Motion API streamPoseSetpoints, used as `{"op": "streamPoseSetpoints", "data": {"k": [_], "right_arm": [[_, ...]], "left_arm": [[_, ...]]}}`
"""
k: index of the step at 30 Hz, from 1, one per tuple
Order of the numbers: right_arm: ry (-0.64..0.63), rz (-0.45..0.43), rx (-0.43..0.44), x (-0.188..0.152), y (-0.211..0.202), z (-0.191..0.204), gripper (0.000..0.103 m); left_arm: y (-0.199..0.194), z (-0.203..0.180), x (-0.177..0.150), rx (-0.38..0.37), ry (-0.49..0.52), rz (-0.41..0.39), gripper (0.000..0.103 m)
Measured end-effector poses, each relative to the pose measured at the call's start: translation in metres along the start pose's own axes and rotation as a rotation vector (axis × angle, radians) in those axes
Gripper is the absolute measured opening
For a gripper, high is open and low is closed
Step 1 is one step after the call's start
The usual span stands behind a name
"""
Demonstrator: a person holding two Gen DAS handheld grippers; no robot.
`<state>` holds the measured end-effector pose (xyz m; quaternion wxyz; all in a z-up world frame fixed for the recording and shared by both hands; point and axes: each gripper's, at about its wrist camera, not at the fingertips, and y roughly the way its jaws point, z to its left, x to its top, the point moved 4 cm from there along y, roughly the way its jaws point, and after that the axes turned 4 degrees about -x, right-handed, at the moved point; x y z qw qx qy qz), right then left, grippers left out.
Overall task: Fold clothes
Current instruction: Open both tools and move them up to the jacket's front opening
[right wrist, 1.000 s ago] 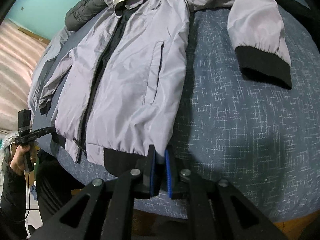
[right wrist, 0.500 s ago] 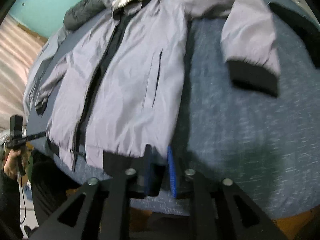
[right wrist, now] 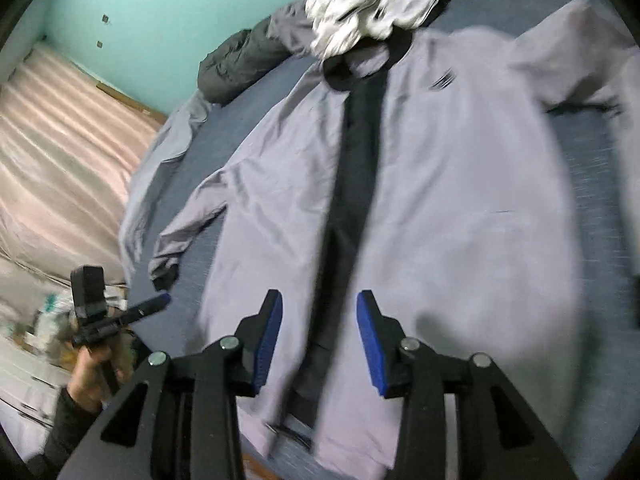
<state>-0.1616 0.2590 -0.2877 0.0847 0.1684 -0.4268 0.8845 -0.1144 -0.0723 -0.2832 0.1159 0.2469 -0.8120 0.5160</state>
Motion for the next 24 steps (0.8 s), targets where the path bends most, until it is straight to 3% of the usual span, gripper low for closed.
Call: {"op": "streamPoseSetpoints", "data": {"k": [4,11,17,24], "right_arm": [[0.027,0.026,0.024,0.02,0.044,0.008,0.041],[0.075,0.052,-0.029,0.051,0.099,-0.003,0.042],[0.1,0.074,-0.059,0.065,0.132,-0.019,0.043],[0.118,0.067,-0.003,0.073,0.149,-0.028,0.042]], "left_arm": [[0.006,0.011,0.006,0.009,-0.021,-0.028,0.063],[0.027,0.03,0.014,0.023,-0.074,-0.074,0.063],[0.041,0.038,0.02,0.014,-0.096,-0.121,0.064],[0.045,0.043,0.018,0.001,-0.09,-0.143,0.065]]}}
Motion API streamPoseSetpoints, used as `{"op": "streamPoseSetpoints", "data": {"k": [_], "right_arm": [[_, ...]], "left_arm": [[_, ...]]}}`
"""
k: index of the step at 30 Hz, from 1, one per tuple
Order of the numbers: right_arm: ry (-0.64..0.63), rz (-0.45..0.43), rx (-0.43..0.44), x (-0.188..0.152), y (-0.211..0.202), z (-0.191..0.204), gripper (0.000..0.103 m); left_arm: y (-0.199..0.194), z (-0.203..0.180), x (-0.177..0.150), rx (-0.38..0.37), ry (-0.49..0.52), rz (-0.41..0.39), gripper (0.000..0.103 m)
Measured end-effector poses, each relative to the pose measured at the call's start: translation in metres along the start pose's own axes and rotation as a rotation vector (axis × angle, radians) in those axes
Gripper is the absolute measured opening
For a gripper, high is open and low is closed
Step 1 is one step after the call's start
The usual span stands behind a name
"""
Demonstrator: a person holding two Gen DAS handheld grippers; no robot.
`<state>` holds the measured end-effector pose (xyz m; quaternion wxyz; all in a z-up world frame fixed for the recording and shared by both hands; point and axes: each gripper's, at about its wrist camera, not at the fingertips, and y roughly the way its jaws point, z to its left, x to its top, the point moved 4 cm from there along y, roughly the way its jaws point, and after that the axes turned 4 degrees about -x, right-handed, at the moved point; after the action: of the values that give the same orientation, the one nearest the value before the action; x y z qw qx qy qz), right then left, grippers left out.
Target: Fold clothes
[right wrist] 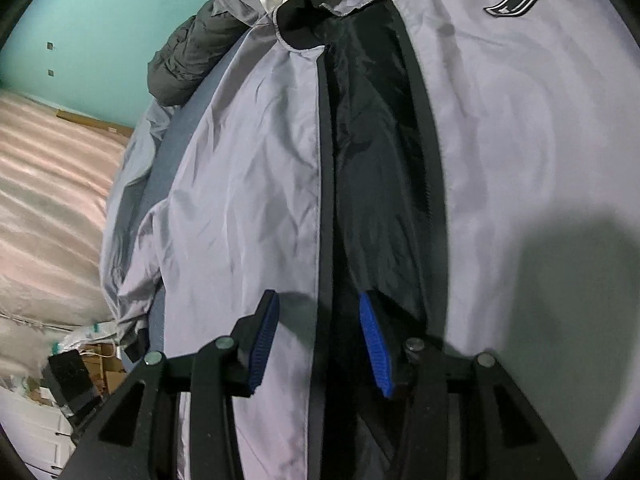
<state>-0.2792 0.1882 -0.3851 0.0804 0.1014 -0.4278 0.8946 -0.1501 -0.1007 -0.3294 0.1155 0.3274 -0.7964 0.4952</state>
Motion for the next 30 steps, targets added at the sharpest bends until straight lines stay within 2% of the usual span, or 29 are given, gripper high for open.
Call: {"op": "streamPoseSetpoints", "data": {"k": [4,12,14,22,28,30], "right_arm": [[-0.006,-0.005,0.032,0.0,0.001,0.001,0.021],[-0.051,-0.045,0.064,-0.003,-0.011,0.016,0.011],[-0.071,-0.072,0.05,-0.001,-0.017,0.023,0.005],[-0.137,-0.179,-0.095,0.018,-0.044,0.031,0.002],[-0.148,-0.224,-0.224,0.04,-0.051,0.031,0.002],[-0.145,-0.236,-0.222,0.046,-0.049,0.032,0.002]], "left_arm": [[0.001,0.006,-0.002,0.002,-0.017,-0.007,0.066],[0.001,0.008,-0.005,0.0,-0.009,-0.005,0.066],[0.0,0.008,-0.005,0.007,-0.005,-0.007,0.066],[-0.005,0.01,-0.007,0.005,-0.009,-0.012,0.066],[-0.005,0.007,-0.01,-0.036,-0.008,-0.001,0.066],[-0.004,0.005,-0.011,-0.049,-0.006,0.007,0.066]]}}
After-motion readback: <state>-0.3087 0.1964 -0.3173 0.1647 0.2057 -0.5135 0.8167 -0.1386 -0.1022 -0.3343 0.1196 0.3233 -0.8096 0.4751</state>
